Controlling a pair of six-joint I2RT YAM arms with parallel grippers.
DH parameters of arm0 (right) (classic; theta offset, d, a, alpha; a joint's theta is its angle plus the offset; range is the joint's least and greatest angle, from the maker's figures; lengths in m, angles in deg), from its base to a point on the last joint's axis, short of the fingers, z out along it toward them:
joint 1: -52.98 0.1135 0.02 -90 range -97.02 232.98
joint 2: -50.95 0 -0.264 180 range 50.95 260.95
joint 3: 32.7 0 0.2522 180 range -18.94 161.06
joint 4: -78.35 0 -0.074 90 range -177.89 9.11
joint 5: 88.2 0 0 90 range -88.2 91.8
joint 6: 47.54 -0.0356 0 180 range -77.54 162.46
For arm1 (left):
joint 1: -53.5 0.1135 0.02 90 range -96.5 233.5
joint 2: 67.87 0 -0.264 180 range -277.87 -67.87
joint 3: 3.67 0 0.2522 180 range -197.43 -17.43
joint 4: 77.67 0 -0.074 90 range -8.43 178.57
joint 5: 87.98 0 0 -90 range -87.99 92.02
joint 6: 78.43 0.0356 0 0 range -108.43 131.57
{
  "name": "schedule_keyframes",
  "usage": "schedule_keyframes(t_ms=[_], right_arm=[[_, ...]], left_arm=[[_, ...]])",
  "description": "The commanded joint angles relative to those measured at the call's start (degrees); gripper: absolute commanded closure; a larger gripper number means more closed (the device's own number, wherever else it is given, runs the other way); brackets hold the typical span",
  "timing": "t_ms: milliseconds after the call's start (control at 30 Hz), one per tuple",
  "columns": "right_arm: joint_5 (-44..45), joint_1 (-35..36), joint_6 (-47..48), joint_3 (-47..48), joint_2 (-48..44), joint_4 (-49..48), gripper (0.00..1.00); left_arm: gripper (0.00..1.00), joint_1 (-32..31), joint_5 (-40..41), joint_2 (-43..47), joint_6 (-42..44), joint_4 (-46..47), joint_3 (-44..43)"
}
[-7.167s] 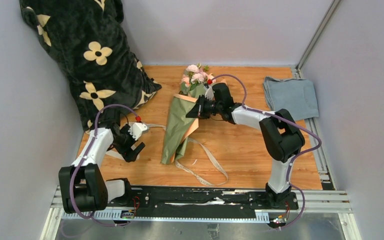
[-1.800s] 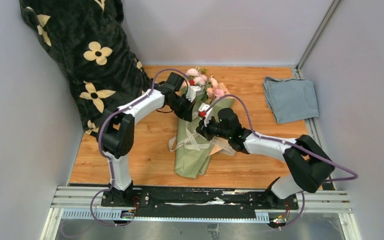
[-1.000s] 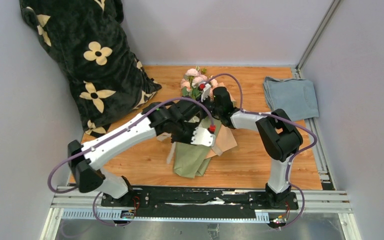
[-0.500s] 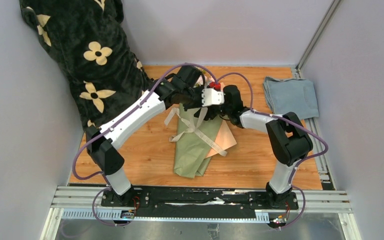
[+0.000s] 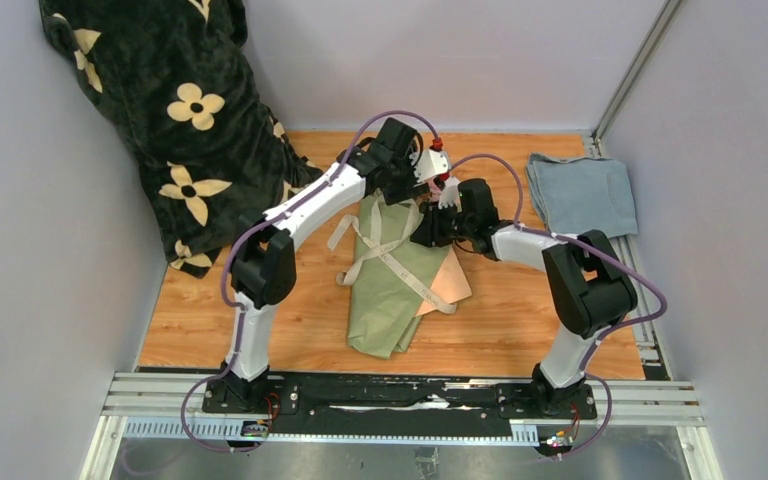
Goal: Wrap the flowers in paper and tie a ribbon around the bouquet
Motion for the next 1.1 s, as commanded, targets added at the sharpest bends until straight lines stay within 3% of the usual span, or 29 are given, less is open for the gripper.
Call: schedule_keyframes(t_ms=[0, 67, 200, 367, 533, 633, 700, 867, 1067], right_arm=[[4.81, -0.39, 0.09, -1.91, -4.00, 4.40, 0.70], [4.90, -0.47, 0.46, -2.79, -4.79, 4.57, 0.70], [3.10, -0.48, 1.04, -3.00, -4.73, 4.82, 0.70], [-0.51, -0.48, 2.00, -2.61, -4.34, 5.35, 0.71], [-3.91, -0.56, 5.03, -1.13, -3.98, 7.71, 0.71], [-6.15, -0.54, 5.06, -1.72, -3.81, 4.51, 0.70], [-6.88, -0.56, 4.61, -1.89, -3.16, 2.43, 0.69], [-9.38, -0.57, 3.47, -1.53, -0.80, 0.74, 0.69], [-9.70, -1.51, 1.70, -2.26, 0.30, -0.99, 0.69]], left_arm=[[0.14, 1.26, 10.95, -4.14, -2.65, 0.51, -4.85], [0.02, 2.81, 9.77, -3.31, -4.45, -1.20, -6.02], [0.00, 5.13, 4.02, 3.67, -4.67, -4.57, -3.65], [0.01, 4.14, -5.56, 15.58, 6.28, -14.88, 7.08], [0.15, 1.42, -2.45, 26.81, 17.06, -25.30, 20.19], [0.19, -0.74, -4.11, 30.98, 25.52, -24.27, 28.69], [0.19, -3.46, -8.28, 27.84, 23.85, -20.68, 29.28], [0.17, -4.83, -12.60, 11.52, 20.25, -14.86, 19.93], [0.15, -3.31, -12.78, 2.89, 29.92, -14.72, 18.60]])
